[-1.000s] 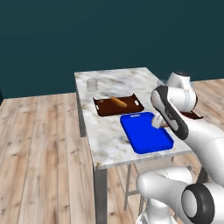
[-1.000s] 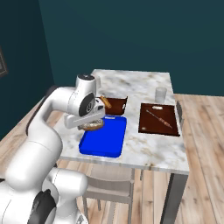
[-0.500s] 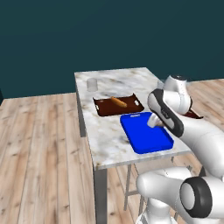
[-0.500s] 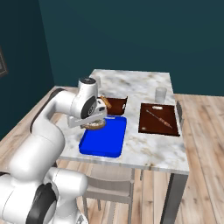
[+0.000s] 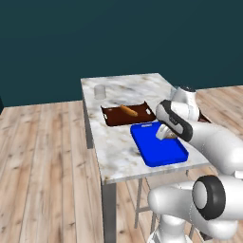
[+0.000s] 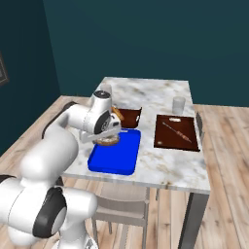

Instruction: Take the donut and cake from the fridge and place them on the empty tray on the dining counter.

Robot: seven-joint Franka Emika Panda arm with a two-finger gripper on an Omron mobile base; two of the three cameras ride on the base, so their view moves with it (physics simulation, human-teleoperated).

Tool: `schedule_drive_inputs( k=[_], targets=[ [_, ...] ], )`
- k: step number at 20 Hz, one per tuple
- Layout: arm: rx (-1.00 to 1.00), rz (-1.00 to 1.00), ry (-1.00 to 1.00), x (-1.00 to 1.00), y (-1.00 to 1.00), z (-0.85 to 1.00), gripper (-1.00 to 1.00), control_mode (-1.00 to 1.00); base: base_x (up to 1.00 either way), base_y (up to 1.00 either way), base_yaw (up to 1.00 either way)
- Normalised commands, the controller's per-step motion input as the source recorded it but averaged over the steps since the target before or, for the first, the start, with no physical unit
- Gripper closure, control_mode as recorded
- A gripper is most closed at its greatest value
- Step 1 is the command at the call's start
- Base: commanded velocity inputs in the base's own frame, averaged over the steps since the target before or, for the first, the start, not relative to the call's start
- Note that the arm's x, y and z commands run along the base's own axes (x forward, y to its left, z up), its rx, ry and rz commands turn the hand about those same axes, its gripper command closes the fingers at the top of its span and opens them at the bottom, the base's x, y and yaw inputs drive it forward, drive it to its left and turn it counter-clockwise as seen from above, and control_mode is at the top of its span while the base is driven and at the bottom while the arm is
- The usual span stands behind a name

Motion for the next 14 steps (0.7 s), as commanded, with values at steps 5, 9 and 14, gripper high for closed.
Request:
schedule_drive_inputs(
  k=[5, 9, 14],
  targets=[
    [0.00, 0.00, 0.03, 0.35, 0.00, -0.31, 1.00, -1.00, 0.00, 0.00, 0.00],
    [0.00, 0.00, 0.00, 0.41, 0.00, -0.30, 1.00, -1.00, 0.00, 0.00, 0.00],
    [0.00, 0.00, 0.00, 0.41, 0.00, -0.27, 1.00, -1.00, 0.00, 0.00, 0.00]
  ],
)
